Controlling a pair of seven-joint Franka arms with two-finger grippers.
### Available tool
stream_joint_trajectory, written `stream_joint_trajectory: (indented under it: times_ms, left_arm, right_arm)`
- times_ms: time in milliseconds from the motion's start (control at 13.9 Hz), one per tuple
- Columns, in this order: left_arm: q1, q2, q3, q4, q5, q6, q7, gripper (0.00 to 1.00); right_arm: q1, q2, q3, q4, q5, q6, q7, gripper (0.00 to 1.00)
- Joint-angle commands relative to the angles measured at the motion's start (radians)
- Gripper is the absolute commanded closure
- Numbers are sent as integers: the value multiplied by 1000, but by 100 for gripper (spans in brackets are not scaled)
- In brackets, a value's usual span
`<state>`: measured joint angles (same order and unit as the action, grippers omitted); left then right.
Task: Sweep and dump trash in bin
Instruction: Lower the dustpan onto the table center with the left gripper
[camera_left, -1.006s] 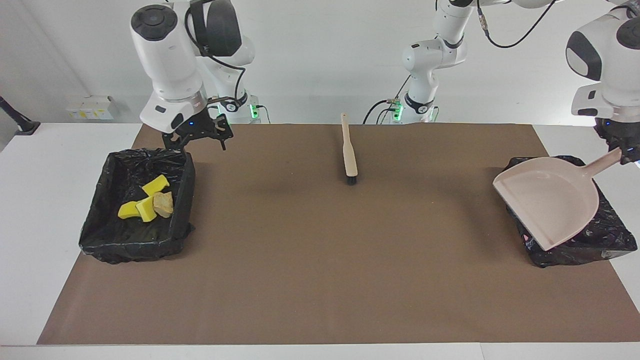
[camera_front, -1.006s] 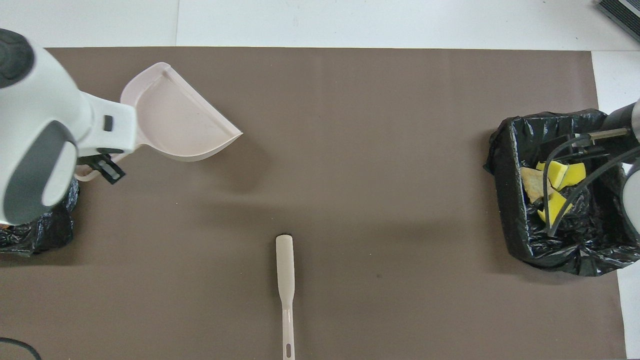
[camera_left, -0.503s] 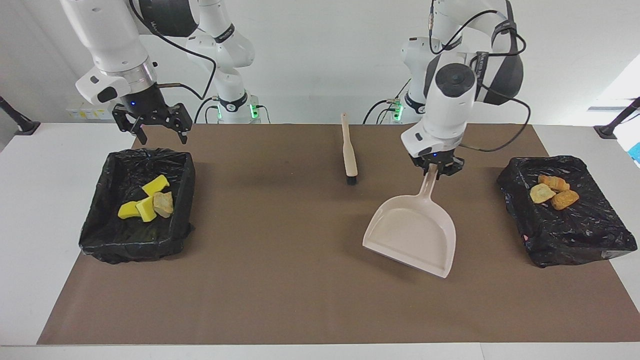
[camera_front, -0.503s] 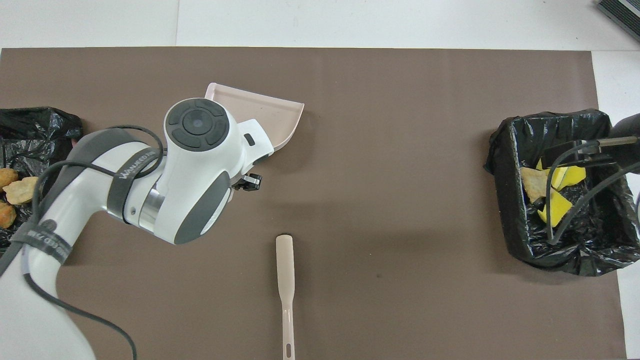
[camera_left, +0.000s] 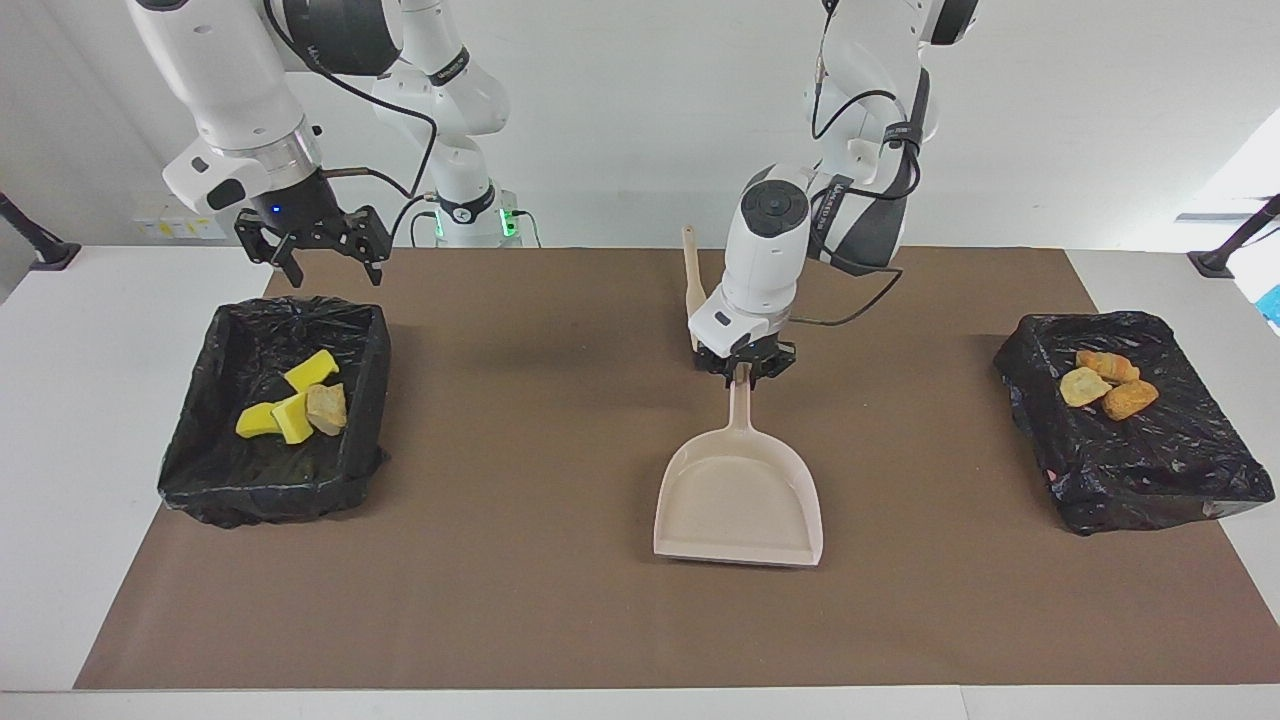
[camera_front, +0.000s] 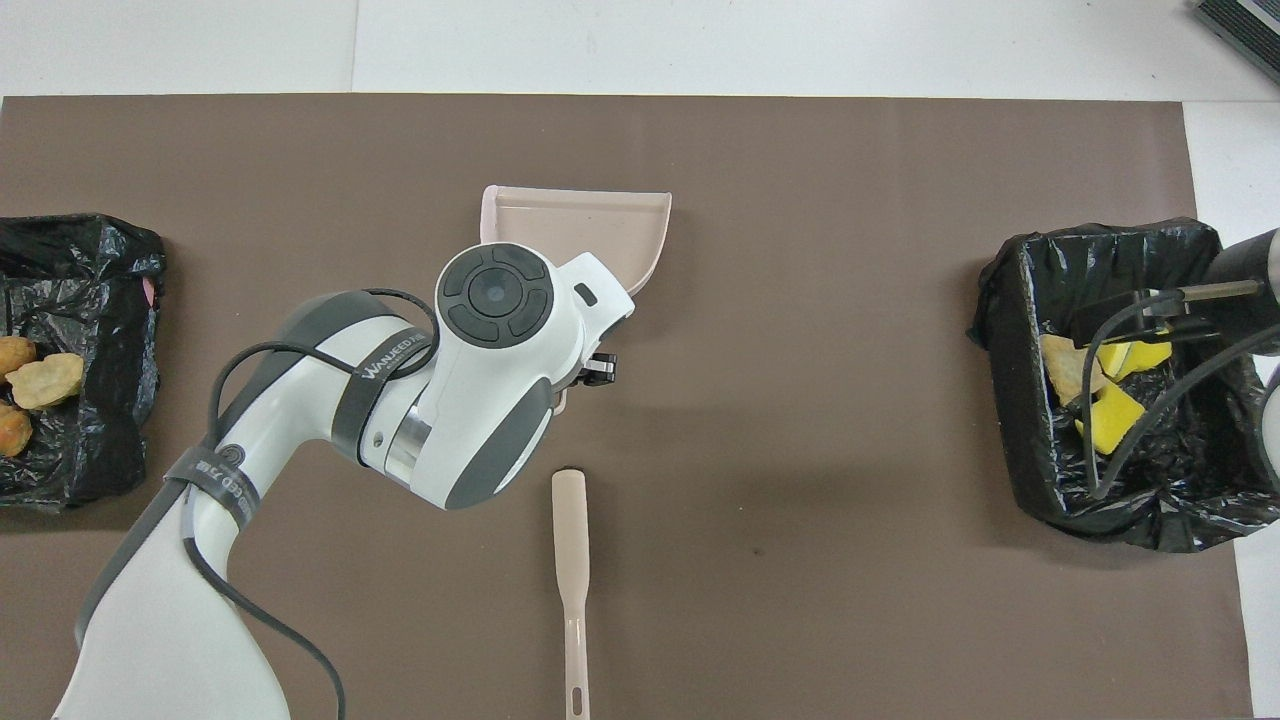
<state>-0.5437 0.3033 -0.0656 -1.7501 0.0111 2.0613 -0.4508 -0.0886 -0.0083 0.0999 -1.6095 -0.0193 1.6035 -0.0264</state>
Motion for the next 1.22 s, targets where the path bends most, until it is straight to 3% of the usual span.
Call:
stream_joint_trajectory:
  times_ms: [0, 144, 287, 359, 575, 647, 862, 1150]
  left_arm:
    - [-34, 10, 18, -3, -16, 28, -58, 94]
    - [-47, 1, 20, -35, -23, 28, -69, 84]
    - [-45, 8, 20, -37, -22, 46, -77, 80]
    - [-44, 10, 20, -37, -23, 54, -94, 70]
    - [-38, 8, 21, -32, -22, 34, -97, 10]
    - [-33, 5, 21, -34, -22, 27, -97, 0]
    - [-15, -53, 35, -34, -19, -79, -89, 0]
    - [129, -186, 39, -37, -17, -182, -14, 0]
  right_arm:
    - [-19, -21, 9, -18, 18, -7, 3, 0]
    - [-22, -21, 9, -18, 18, -7, 5, 0]
    - [-20, -21, 9, -18, 18, -7, 3, 0]
    - [-20, -21, 9, -18, 18, -7, 3, 0]
    - [-22, -21, 9, -18, 18, -7, 5, 0]
    - [-20, -21, 9, -18, 18, -7, 3, 0]
    - [-20, -21, 9, -18, 18, -7, 3, 0]
    - [-20, -21, 9, -18, 18, -7, 3, 0]
